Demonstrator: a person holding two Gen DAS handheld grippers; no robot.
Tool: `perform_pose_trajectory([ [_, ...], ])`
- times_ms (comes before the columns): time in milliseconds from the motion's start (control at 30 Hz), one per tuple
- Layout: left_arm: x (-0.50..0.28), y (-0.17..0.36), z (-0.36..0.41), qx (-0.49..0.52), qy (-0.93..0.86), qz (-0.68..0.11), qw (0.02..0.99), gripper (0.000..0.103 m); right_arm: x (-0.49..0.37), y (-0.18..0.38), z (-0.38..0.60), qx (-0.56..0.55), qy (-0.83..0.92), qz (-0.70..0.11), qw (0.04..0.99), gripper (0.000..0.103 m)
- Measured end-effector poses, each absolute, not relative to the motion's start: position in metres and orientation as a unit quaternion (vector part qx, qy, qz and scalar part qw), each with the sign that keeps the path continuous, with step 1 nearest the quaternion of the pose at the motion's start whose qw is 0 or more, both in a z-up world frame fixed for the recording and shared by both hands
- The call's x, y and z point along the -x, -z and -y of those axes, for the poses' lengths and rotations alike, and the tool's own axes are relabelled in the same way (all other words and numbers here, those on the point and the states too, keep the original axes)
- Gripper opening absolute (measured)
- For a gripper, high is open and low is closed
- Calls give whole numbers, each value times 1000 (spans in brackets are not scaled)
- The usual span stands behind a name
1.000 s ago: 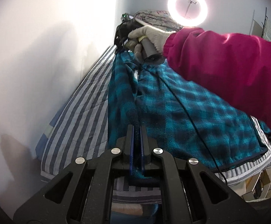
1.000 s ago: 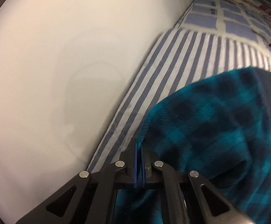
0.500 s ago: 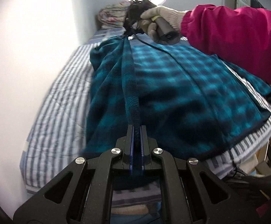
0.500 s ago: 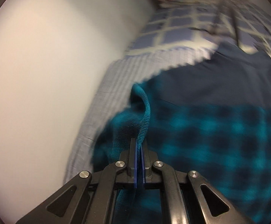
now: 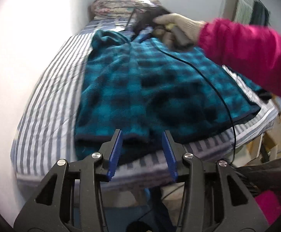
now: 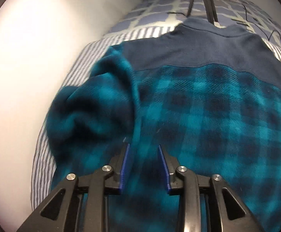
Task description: Fold large clothes
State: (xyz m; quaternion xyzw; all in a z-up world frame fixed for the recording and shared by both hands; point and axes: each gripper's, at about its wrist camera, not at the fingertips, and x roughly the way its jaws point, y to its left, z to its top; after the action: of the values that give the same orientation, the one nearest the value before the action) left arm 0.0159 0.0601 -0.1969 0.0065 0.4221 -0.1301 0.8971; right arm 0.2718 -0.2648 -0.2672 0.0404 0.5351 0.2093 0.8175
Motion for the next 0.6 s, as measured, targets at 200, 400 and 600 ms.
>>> perform_pose_trajectory([
  [200, -18, 198, -137, 111, 59, -435, 892, 44, -187, 247, 270, -23, -276, -537, 797, 40],
  [400, -46, 228, -193, 259, 55, -460, 848, 44, -69, 272, 258, -27, -349, -583, 734, 41],
  [600, -72, 250, -195, 303, 91, -486, 815, 37, 0, 294, 241, -42, -382, -610, 693, 41],
])
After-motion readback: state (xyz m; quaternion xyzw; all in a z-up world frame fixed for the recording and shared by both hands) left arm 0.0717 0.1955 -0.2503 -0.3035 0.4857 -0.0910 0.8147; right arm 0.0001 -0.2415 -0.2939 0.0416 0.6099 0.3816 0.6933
